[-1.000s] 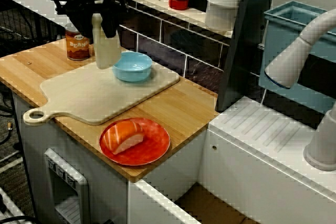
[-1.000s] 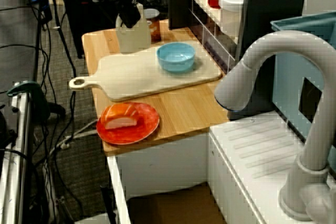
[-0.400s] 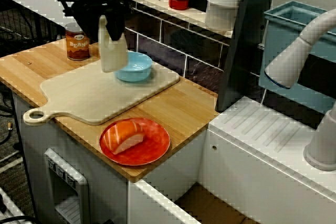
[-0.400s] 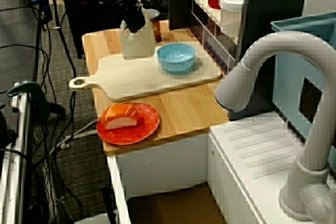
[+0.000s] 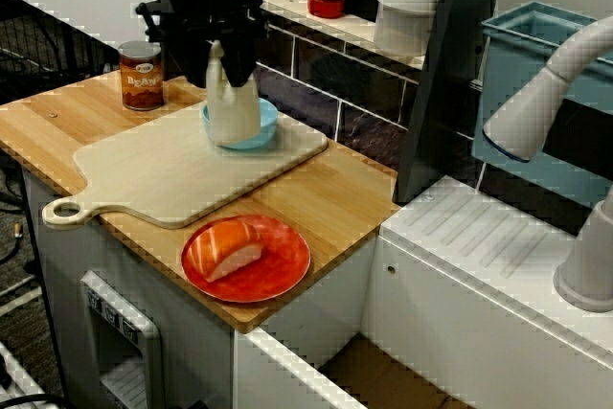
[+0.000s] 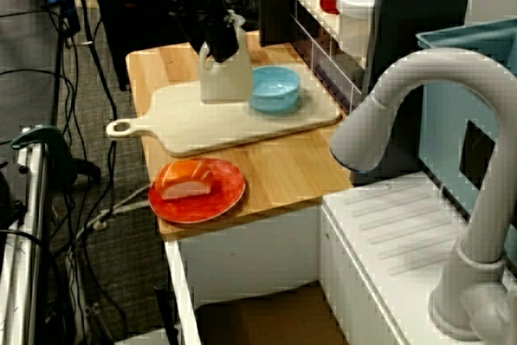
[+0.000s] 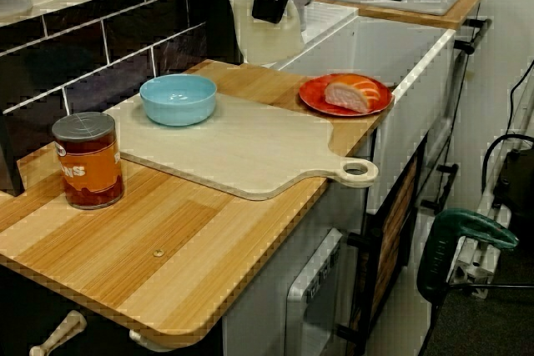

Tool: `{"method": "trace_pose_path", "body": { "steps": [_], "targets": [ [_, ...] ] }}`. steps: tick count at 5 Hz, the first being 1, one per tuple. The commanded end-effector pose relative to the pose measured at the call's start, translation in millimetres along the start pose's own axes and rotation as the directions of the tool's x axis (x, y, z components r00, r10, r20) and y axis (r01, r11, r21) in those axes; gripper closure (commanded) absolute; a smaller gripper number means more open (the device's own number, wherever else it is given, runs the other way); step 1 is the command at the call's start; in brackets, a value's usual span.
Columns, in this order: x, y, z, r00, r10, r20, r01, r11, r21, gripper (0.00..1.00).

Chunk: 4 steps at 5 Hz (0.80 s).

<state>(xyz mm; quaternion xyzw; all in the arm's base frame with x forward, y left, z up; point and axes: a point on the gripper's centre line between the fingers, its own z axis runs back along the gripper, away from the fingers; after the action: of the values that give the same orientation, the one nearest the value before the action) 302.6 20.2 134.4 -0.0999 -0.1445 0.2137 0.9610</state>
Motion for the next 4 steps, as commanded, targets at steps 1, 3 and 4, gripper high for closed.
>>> {"method": "trace_pose_path", "body": {
  "steps": [1,3,4],
  "targets": [
    [37.6,-0.2,11.5,0.989,-0.065,-0.135,0.046,0.989,-0.138,1.00],
    [53.7,3.6,13.7,0.970,-0.102,-0.221,0.057,0.978,-0.200,1.00],
    [54.8,3.4,12.9,0.956,-0.134,-0.259,0.075,0.971,-0.226,1.00]
  ]
}}
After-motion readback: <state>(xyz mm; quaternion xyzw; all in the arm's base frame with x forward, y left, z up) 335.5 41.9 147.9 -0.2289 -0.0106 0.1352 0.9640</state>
